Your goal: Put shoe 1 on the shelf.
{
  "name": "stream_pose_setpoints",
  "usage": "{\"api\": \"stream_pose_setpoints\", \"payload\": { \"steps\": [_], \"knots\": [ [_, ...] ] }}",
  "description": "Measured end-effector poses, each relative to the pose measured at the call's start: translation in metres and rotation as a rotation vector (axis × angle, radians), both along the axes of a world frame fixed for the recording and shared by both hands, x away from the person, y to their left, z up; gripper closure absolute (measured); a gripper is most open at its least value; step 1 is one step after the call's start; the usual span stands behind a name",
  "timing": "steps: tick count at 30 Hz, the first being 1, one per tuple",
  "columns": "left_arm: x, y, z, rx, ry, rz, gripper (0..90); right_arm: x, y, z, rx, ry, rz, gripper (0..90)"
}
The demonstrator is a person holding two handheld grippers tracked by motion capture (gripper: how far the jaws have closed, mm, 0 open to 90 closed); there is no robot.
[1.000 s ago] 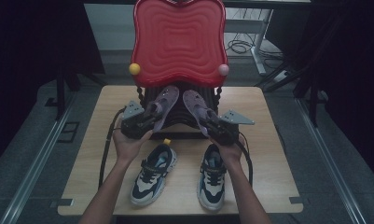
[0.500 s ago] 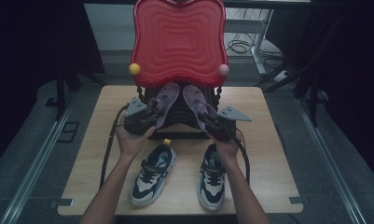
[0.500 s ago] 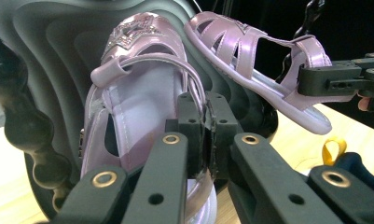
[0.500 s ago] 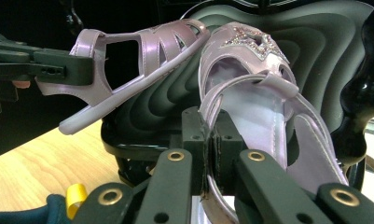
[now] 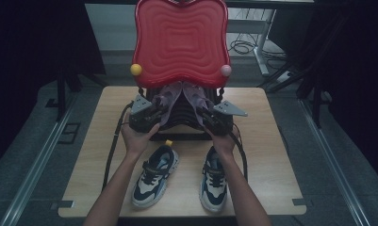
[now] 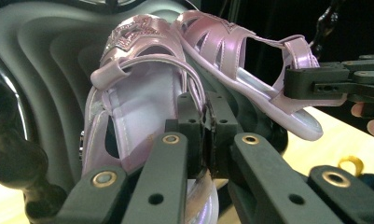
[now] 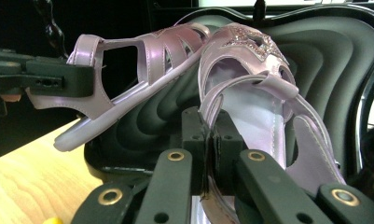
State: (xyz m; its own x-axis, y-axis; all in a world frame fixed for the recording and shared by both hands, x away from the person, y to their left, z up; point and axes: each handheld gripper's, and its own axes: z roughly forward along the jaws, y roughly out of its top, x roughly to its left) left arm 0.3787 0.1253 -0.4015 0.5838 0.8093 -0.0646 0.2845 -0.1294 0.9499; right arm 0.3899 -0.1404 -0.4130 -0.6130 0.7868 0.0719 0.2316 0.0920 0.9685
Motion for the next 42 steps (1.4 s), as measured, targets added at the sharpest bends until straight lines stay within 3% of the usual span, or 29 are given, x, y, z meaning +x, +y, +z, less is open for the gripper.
{"api": "stream_pose_setpoints", "payload": {
  "steps": [18,25,33,36,40,42],
  "knots": [
    [0.018,-0.009,-0.016,0.0,-0.003,0.022,86.3,0.019,0.009,-0.008,-0.021,-0.008,-0.044,86.1],
    [0.024,-0.013,-0.016,0.019,-0.013,0.04,86.2,0.024,0.014,-0.012,-0.031,-0.028,-0.067,86.0],
    [0.026,-0.02,-0.02,0.039,-0.039,0.023,85.4,0.027,0.017,-0.014,-0.065,-0.04,-0.071,85.5],
    [0.027,-0.021,-0.023,0.062,-0.037,0.013,85.0,0.027,0.017,-0.016,-0.089,-0.026,-0.066,83.6],
    [0.026,-0.021,-0.025,0.087,-0.034,0.014,83.3,0.03,0.016,-0.021,-0.124,0.026,-0.046,81.6],
    [0.026,-0.021,-0.027,0.098,-0.032,0.012,81.8,0.03,0.018,-0.022,-0.131,0.025,-0.043,81.2]
  ]
}}
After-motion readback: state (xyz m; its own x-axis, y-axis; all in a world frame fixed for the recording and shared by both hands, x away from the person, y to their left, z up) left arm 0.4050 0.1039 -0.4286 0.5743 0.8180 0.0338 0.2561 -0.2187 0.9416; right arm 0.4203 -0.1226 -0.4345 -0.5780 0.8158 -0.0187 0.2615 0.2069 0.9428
